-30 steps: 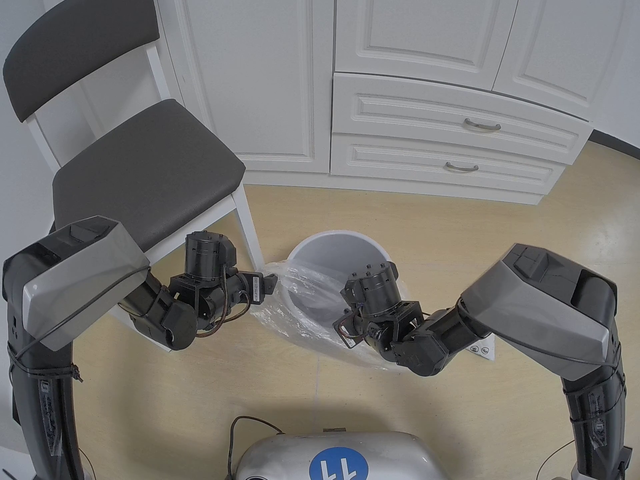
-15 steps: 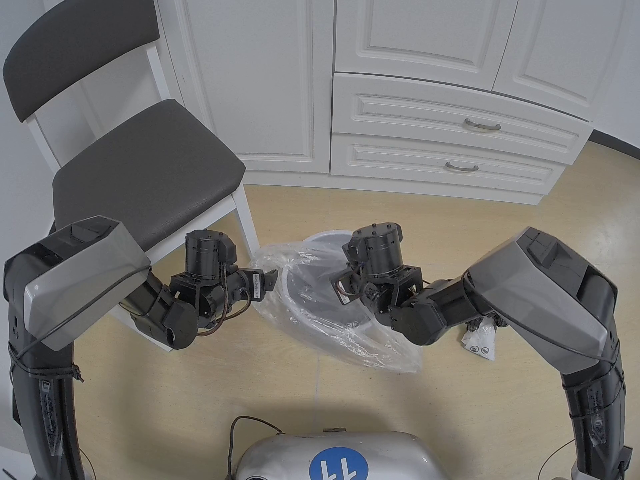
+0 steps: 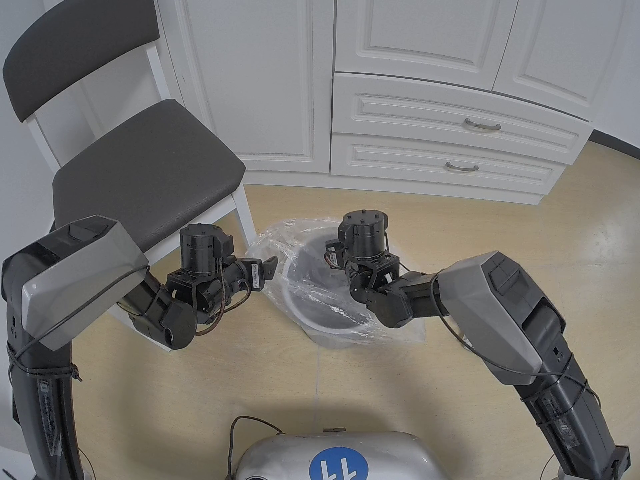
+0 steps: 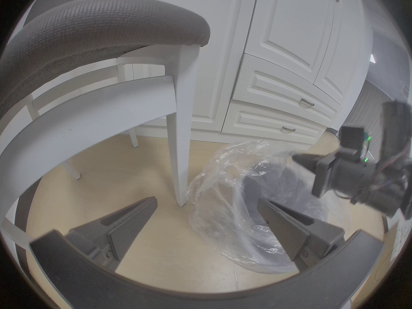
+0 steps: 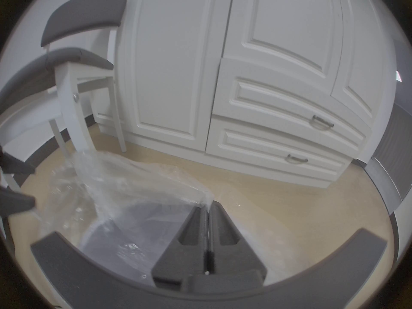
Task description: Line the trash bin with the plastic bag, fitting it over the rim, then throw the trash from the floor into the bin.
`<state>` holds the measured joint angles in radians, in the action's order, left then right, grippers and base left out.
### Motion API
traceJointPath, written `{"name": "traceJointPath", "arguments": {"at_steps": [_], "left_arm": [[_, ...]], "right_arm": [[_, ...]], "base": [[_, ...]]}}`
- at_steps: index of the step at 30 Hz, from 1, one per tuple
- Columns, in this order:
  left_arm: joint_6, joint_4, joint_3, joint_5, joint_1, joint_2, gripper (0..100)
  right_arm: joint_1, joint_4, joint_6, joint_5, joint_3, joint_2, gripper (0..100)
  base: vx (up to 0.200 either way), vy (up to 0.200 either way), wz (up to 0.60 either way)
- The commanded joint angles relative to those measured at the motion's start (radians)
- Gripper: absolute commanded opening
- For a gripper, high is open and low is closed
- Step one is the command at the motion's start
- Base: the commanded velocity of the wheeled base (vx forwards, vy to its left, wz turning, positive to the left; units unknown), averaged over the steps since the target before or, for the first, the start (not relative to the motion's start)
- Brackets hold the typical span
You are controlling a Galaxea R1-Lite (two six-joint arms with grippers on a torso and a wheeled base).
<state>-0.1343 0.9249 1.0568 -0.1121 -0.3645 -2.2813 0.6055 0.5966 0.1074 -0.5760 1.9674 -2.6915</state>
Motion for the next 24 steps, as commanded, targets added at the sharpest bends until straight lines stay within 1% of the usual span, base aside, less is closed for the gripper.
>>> {"name": "traceJointPath", "arguments": {"at_steps": [1, 4, 10, 16, 19, 20, 24], "left_arm": [[-0.001, 0.006, -0.003, -0.001, -0.002, 0.003, 100], [-0.001, 0.006, -0.001, -0.001, -0.002, 0.003, 100], [0.001, 0.031, -0.004, -0.003, -0.004, 0.002, 100], [0.001, 0.042, -0.012, -0.001, -0.004, 0.003, 100], [0.001, 0.042, -0.012, -0.001, -0.004, 0.003, 100], [0.001, 0.042, -0.012, -0.001, -0.004, 0.003, 100], [0.002, 0.042, -0.011, -0.003, -0.004, 0.003, 100]], "right_arm": [[-0.015, 0.003, -0.003, 0.001, 0.033, -0.083, 0], [-0.015, 0.011, -0.006, 0.004, 0.033, -0.082, 0], [-0.016, 0.083, -0.005, 0.018, 0.033, -0.064, 0], [-0.016, 0.106, -0.003, 0.022, 0.033, -0.028, 0], [-0.027, 0.134, 0.003, 0.044, 0.033, -0.021, 0], [-0.036, 0.15, 0.006, 0.068, 0.033, -0.004, 100], [-0.039, 0.144, 0.005, 0.068, 0.033, 0.028, 100]], "base": [[0.0, 0.0, 0.0], [0.0, 0.0, 0.0], [0.0, 0.0, 0.0], [0.0, 0.0, 0.0], [0.0, 0.0, 0.0], [0.0, 0.0, 0.0], [0.0, 0.0, 0.0]]}}
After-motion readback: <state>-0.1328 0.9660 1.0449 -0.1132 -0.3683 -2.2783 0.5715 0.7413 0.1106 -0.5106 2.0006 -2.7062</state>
